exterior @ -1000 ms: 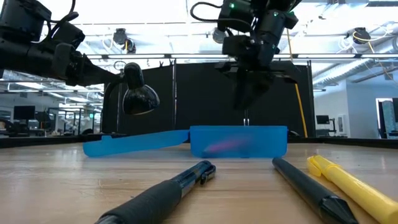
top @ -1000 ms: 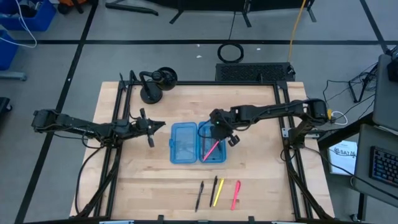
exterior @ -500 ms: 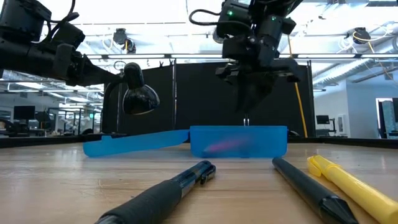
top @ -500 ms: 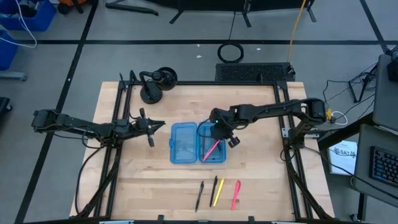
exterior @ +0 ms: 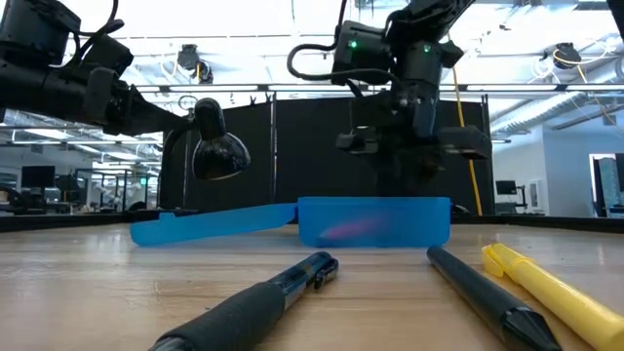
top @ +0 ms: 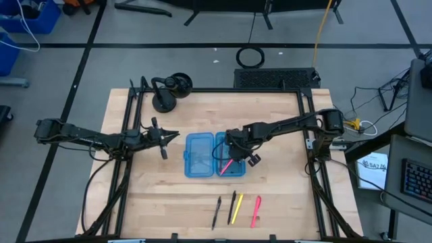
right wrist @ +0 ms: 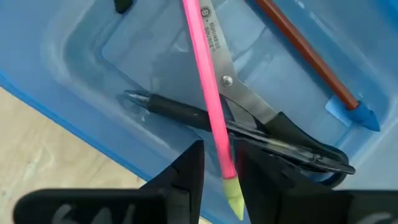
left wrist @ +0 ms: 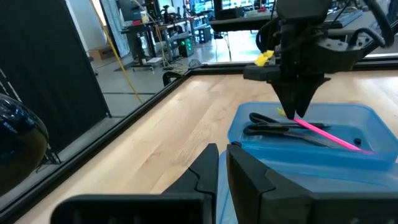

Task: Pick & place school supplies into a supply box
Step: Adjust the pink pencil in the blue supply box

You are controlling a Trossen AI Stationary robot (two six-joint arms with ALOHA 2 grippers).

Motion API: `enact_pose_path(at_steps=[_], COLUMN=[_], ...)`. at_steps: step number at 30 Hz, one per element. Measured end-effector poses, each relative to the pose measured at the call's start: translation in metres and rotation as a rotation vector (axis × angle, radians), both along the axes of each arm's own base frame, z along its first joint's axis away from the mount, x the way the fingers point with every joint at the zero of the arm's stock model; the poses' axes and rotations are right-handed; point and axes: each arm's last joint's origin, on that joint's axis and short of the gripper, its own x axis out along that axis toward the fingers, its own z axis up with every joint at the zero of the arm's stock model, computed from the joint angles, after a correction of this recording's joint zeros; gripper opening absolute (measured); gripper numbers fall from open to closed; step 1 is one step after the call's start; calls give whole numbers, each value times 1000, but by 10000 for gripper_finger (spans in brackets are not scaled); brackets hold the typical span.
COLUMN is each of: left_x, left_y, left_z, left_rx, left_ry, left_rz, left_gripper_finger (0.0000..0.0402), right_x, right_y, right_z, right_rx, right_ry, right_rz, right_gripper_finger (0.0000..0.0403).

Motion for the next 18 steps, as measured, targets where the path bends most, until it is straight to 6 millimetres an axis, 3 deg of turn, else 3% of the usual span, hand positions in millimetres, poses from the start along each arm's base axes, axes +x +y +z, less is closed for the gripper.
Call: enact_pose_path(at_steps=[18], left_x=[0], left_y=[0], left_z=[0], left_rx=[-3], left_ry=[0], left_rz=[-1], left_gripper_finger=[37], right_x=[1], right_y=[-5], right_z=[-3], right_rx=[-88], right_ry=[7], right_rz=[14], right_gripper_finger=[87])
